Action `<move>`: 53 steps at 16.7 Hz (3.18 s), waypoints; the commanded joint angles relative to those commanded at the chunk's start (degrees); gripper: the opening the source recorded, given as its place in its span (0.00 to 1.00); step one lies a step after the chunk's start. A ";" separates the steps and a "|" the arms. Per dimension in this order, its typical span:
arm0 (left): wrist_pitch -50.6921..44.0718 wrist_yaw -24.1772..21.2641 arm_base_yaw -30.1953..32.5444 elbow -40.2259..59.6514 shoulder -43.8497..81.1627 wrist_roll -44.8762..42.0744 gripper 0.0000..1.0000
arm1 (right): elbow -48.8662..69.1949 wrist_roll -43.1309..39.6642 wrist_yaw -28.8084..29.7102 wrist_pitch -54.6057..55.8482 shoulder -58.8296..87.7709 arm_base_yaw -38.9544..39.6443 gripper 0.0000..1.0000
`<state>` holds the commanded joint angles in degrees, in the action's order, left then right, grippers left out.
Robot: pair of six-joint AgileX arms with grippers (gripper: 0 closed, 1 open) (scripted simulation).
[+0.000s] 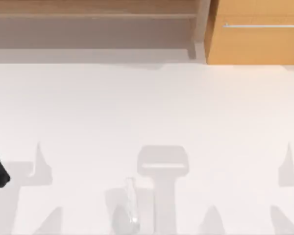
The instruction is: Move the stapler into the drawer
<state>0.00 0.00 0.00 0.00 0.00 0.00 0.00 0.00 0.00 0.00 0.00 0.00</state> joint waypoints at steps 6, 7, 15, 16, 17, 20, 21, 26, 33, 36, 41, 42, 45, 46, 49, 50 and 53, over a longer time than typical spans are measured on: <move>0.00 0.00 0.00 0.00 0.00 0.00 1.00 | 2.02 -3.96 -0.10 2.82 5.62 1.04 1.00; 0.00 0.00 0.00 0.00 0.00 0.00 1.00 | 3.03 -5.87 -0.05 4.21 8.36 1.45 1.00; 0.00 0.00 0.00 0.00 0.00 0.00 1.00 | 17.15 -30.61 2.62 23.55 43.80 4.90 1.00; 0.00 0.00 0.00 0.00 0.00 0.00 1.00 | 19.45 -34.45 3.18 26.70 49.28 5.30 1.00; 0.00 0.00 0.00 0.00 0.00 0.00 1.00 | 21.80 -38.36 3.76 29.92 54.86 5.68 1.00; 0.00 0.00 0.00 0.00 0.00 0.00 1.00 | 29.03 -50.22 5.62 39.78 71.78 6.78 1.00; 0.00 0.00 0.00 0.00 0.00 0.00 1.00 | 31.44 -54.12 6.25 43.05 77.36 7.14 1.00; 0.00 0.00 0.00 0.00 0.00 0.00 1.00 | 42.72 -72.03 9.14 58.16 102.92 8.78 1.00; 0.00 0.00 0.00 0.00 0.00 0.00 1.00 | 53.07 -87.73 11.87 72.12 125.53 10.02 1.00; 0.00 0.00 0.00 0.00 0.00 0.00 1.00 | 54.11 -89.26 12.16 73.55 127.80 10.12 1.00; 0.00 0.00 0.00 0.00 0.00 0.00 1.00 | 54.07 -89.19 12.05 73.35 127.74 9.82 1.00; 0.00 0.00 0.00 0.00 0.00 0.00 1.00 | 54.77 -89.22 11.95 73.04 128.01 9.82 1.00; 0.00 0.00 0.00 0.00 0.00 0.00 1.00 | 58.29 -89.29 11.65 71.21 129.63 9.60 1.00; 0.00 0.00 0.00 0.00 0.00 0.00 1.00 | 59.45 -89.30 11.57 70.59 130.16 9.50 1.00; 0.00 0.00 0.00 0.00 0.00 0.00 1.00 | 60.80 -89.29 11.47 69.85 130.78 9.39 1.00; 0.00 0.00 0.00 0.00 0.00 0.00 1.00 | 60.80 -89.29 11.47 69.85 130.78 9.39 1.00; 0.00 0.00 0.00 0.00 0.00 0.00 1.00 | 60.80 -89.29 11.47 69.85 130.78 9.39 0.85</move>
<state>0.00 0.00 0.00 0.00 0.00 0.00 60.80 -89.29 11.47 69.85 130.78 9.39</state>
